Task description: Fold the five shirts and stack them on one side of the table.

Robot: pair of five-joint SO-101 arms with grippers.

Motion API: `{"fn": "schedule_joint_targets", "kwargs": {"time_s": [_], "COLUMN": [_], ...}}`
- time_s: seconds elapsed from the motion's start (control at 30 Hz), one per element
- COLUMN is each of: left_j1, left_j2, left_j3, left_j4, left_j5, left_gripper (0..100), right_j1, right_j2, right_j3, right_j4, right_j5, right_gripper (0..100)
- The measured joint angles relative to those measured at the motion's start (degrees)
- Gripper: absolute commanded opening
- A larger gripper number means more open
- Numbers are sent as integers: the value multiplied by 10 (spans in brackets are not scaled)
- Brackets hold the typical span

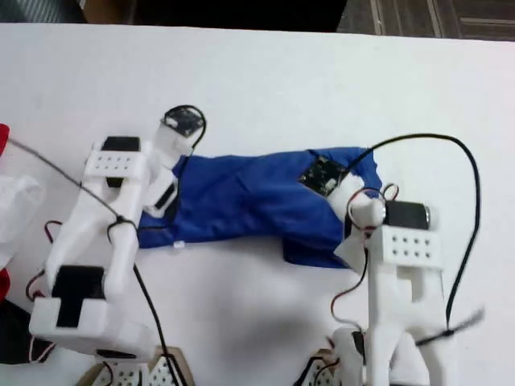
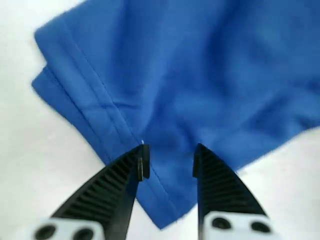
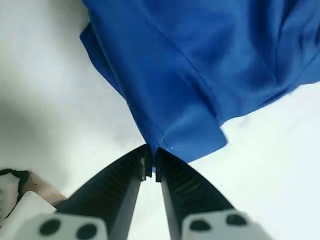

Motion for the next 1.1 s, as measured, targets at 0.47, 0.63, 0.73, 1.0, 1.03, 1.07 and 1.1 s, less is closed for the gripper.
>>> {"fn": "schedule_joint_targets", "kwargs": {"time_s": [0.47, 0.63, 0.73, 1.0, 1.03, 1.07, 1.1], "left_j1": [0, 1, 1, 1, 1, 1, 1], "left_j2": [159, 172, 176, 176, 176, 176, 176], "left_j3": [-82, -98, -98, -98, -98, -98, -98], "left_j4": [-26, -25, -25, -25, -25, -25, -25], "left_j5": [45, 60, 73, 73, 73, 73, 73], "left_gripper": [169, 169, 169, 169, 169, 169, 169], "right_j1": [0, -61, -129, -166, -166, -164, -164], "right_j2": [-32, -32, -32, -32, -32, -25, -15], "right_j3": [77, 132, 176, 222, 222, 222, 222], "right_j4": [-10, -53, -78, -166, -174, -183, -192], "right_j5": [0, 0, -23, -33, -33, -33, -33], "right_gripper": [322, 322, 322, 322, 322, 322, 322]}}
